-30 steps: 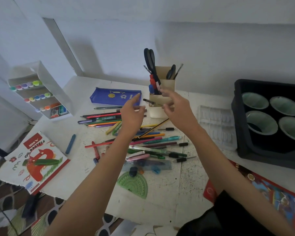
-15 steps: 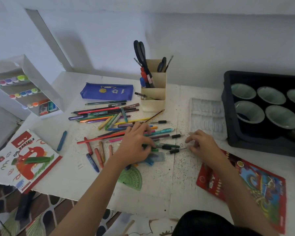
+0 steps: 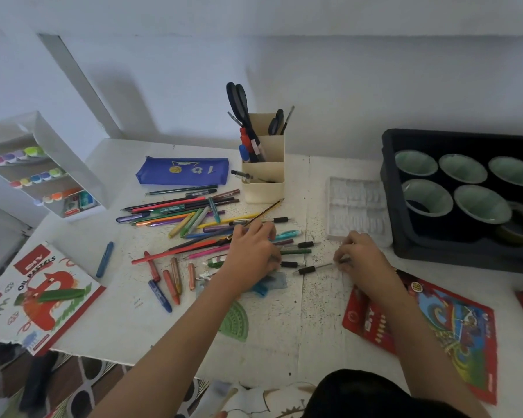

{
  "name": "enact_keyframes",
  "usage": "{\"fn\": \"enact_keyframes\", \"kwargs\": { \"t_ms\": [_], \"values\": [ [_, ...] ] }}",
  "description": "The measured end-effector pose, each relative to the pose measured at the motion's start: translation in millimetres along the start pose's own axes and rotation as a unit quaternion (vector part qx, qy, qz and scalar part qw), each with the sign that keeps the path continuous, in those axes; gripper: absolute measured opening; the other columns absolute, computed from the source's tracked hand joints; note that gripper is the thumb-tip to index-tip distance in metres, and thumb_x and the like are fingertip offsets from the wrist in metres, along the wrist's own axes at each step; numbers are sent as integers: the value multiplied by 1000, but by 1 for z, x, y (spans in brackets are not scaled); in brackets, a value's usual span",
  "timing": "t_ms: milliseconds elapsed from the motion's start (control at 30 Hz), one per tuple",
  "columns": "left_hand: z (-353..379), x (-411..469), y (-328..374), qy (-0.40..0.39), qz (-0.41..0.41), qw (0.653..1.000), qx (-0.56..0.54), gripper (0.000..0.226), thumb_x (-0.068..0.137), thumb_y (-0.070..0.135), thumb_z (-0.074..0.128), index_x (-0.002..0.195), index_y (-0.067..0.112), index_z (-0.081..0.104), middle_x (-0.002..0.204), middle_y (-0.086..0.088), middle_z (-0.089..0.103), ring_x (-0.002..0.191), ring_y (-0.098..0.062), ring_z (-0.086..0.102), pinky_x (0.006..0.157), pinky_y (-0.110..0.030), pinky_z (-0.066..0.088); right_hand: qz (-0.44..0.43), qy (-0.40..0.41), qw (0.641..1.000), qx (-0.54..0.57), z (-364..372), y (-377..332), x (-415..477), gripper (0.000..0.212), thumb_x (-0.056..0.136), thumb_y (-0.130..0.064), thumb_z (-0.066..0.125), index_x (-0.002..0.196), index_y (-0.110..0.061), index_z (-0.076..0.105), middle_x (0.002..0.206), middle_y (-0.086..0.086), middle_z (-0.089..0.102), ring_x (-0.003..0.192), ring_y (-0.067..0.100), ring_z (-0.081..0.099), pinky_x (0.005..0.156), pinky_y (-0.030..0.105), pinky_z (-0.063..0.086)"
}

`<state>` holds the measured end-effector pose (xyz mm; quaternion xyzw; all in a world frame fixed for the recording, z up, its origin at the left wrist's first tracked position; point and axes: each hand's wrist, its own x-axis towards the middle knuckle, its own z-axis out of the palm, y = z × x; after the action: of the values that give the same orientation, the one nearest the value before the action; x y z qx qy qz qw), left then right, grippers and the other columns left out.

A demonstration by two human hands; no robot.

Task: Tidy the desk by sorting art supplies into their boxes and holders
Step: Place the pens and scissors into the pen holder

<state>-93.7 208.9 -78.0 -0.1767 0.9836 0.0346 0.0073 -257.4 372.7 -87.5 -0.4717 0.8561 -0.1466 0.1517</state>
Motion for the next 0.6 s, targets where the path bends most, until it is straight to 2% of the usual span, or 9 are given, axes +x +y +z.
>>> {"fn": "enact_keyframes", "kwargs": {
  "t_ms": [100, 200, 267, 367, 433, 500, 533, 600],
  "values": [
    [1, 4, 1, -4, 18, 999, -26, 21, 87, 39, 60, 103, 31, 70, 120, 8, 42, 117, -14, 31, 89, -32, 22, -11, 28, 999, -18, -10, -2, -5, 14, 84, -19, 67, 97, -22, 70, 101, -11, 56, 105, 11, 39, 85, 25, 34],
    [4, 5, -1, 53, -15, 980, -193, 15, 85, 31, 66, 97, 24, 70, 109, 6, 48, 106, -12, 41, 86, -26, 30, -33, 98, 994, 19, -20, -5, -8, 16, 77, -23, 75, 93, -25, 73, 88, -15, 63, 95, 11, 41, 84, 33, 38],
    [1, 7, -1, 89, -51, 943, -315, 9, 85, 23, 67, 94, 21, 67, 103, 7, 53, 98, -9, 50, 85, -23, 40, -43, 152, 983, 91, -26, -10, -11, 19, 71, -20, 80, 88, -25, 73, 80, -17, 63, 91, 12, 44, 79, 32, 39],
    [-16, 9, 4, 105, -107, 871, -468, 3, 92, 16, 58, 95, 18, 59, 98, 7, 63, 84, 2, 60, 72, -13, 47, -34, 189, 965, 181, -33, -22, -14, 22, 69, -20, 81, 81, -29, 65, 78, -20, 63, 85, 8, 53, 72, 17, 37],
    [-27, 11, 6, 120, -119, 817, -551, 5, 96, 16, 51, 99, 14, 54, 97, -1, 69, 79, -9, 67, 68, -18, 53, -27, 200, 954, 223, -39, -32, -16, 21, 70, -18, 81, 79, -27, 64, 80, -16, 65, 81, 1, 57, 68, 8, 37],
    [-37, 14, 5, 116, -129, 778, -604, 7, 98, 17, 46, 102, 13, 51, 85, -9, 68, 66, -19, 68, 58, -21, 53, -20, 211, 942, 260, -41, -40, -15, 21, 72, -13, 79, 80, -24, 64, 82, -10, 66, 76, 0, 59, 66, 6, 41],
    [-40, 15, 3, 110, -133, 776, -606, 7, 99, 19, 45, 101, 15, 51, 78, -10, 65, 56, -19, 63, 52, -21, 50, -10, 217, 935, 279, -42, -45, -15, 21, 73, -11, 78, 80, -26, 64, 83, -9, 66, 73, 1, 60, 65, 8, 44],
    [-45, 21, -4, 122, -144, 819, -541, 8, 98, 24, 47, 97, 21, 54, 69, -5, 59, 48, -8, 52, 50, -19, 43, 17, 218, 923, 317, -44, -54, -12, 22, 78, -11, 73, 80, -30, 62, 85, -12, 66, 71, 2, 62, 64, 13, 50]
  ]
}}
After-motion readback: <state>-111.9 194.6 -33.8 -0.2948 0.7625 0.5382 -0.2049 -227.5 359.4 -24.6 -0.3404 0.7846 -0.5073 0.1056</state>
